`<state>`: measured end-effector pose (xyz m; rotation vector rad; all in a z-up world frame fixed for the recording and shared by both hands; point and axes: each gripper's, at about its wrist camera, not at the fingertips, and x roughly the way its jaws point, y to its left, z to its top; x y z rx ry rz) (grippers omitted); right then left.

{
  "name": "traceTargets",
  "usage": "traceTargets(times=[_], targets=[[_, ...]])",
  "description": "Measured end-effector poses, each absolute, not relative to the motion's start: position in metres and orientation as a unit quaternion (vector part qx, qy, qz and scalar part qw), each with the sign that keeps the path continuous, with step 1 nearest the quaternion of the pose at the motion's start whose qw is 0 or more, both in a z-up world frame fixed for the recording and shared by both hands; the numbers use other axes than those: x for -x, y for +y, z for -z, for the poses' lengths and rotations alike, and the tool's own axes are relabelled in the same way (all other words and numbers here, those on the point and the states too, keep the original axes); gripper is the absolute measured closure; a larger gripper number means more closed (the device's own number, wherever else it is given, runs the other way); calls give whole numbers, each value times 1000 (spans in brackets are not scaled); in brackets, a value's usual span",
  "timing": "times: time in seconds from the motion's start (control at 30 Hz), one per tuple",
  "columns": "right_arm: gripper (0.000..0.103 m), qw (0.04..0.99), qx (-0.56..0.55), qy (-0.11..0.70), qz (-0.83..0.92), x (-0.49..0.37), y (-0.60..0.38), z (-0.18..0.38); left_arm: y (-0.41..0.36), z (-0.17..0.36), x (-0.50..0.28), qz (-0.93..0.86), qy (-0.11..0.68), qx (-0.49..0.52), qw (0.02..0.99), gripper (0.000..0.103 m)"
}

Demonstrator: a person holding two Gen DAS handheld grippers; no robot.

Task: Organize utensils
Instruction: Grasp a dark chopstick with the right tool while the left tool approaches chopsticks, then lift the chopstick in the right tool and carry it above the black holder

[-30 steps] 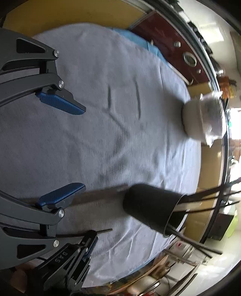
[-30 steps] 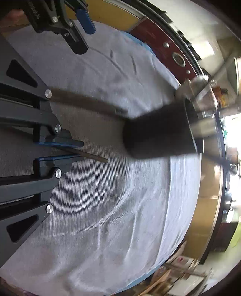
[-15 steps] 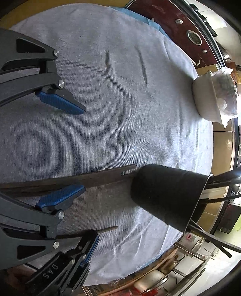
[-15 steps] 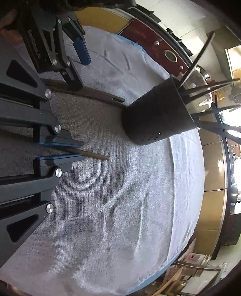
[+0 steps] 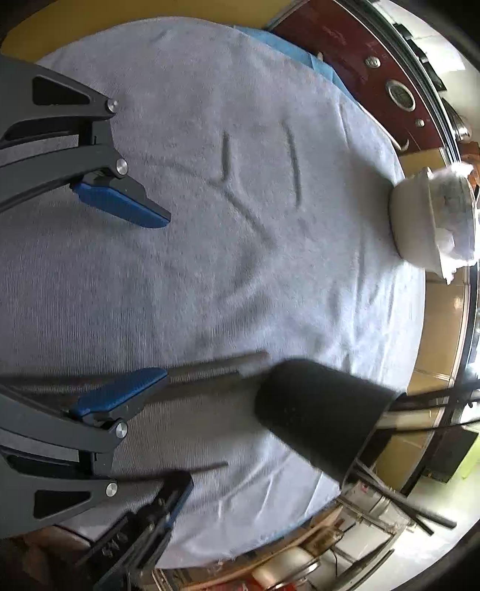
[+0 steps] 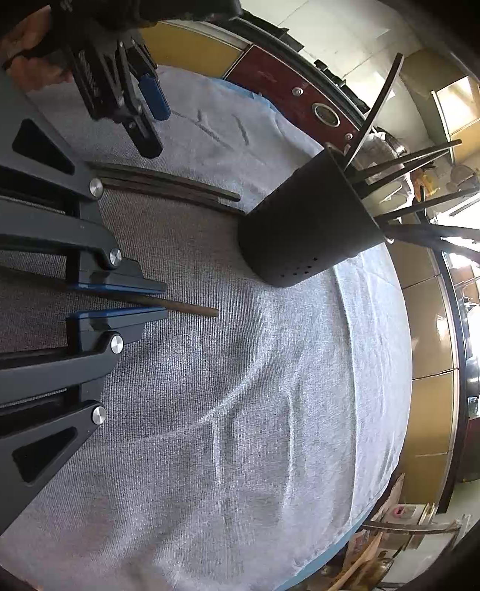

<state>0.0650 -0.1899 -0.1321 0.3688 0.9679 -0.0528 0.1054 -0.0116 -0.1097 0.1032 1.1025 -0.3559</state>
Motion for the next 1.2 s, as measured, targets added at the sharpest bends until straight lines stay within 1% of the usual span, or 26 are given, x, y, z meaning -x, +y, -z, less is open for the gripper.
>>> traceTargets(times=[0.2, 0.33, 0.43, 0.53, 0.6, 0.67, 0.7, 0.73, 0.8, 0.83, 0.87, 0.9, 0.93, 0.97, 1.0, 1.07, 1.17, 1.2], targets=[[94, 868, -177, 463, 24, -65, -191, 132, -31, 122, -113, 167, 520, -80, 834, 22], [95, 868, -179, 463, 23, -67, -192, 133, -30, 125, -115, 161, 510, -99, 839, 22], [95, 867, -174, 466, 21, -68, -193, 133, -22, 125, -124, 153, 521, -94, 835, 23], [95, 857, -160, 490, 21, -78, -190, 130, -16, 124, -137, 157, 533, -83, 828, 23], [92, 842, -153, 516, 14, -89, -189, 128, -17, 122, -148, 164, 543, -76, 820, 23], [92, 829, -159, 535, 18, -100, -192, 126, -22, 122, -166, 172, 548, -71, 815, 24], [92, 824, -164, 542, 22, -106, -194, 126, -26, 123, -176, 174, 552, -68, 813, 27], [92, 820, -166, 547, 26, -111, -195, 126, -29, 122, -180, 173, 553, -70, 812, 28], [92, 818, -159, 552, 33, -117, -192, 125, -39, 121, -187, 177, 547, -81, 814, 42], [92, 821, -143, 551, 36, -119, -188, 124, -44, 121, -190, 180, 544, -85, 815, 46], [92, 824, -132, 549, 37, -120, -184, 123, -48, 121, -193, 180, 539, -91, 818, 53], [92, 828, -118, 546, 39, -121, -179, 123, -51, 121, -196, 178, 534, -95, 821, 63], [92, 831, -109, 544, 39, -121, -177, 123, -55, 122, -199, 178, 529, -97, 824, 70], [92, 834, -99, 542, 40, -122, -174, 123, -56, 122, -203, 183, 526, -94, 825, 89], [95, 836, -94, 539, 40, -122, -172, 123, -59, 121, -205, 191, 527, -86, 824, 94], [96, 840, -86, 534, 40, -121, -168, 122, -53, 119, -201, 194, 526, -79, 824, 96], [97, 847, -114, 518, 23, -111, -165, 120, -45, 115, -190, 201, 519, -67, 828, 97], [97, 853, -121, 508, 20, -106, -165, 117, -44, 108, -183, 201, 506, -67, 836, 97]])
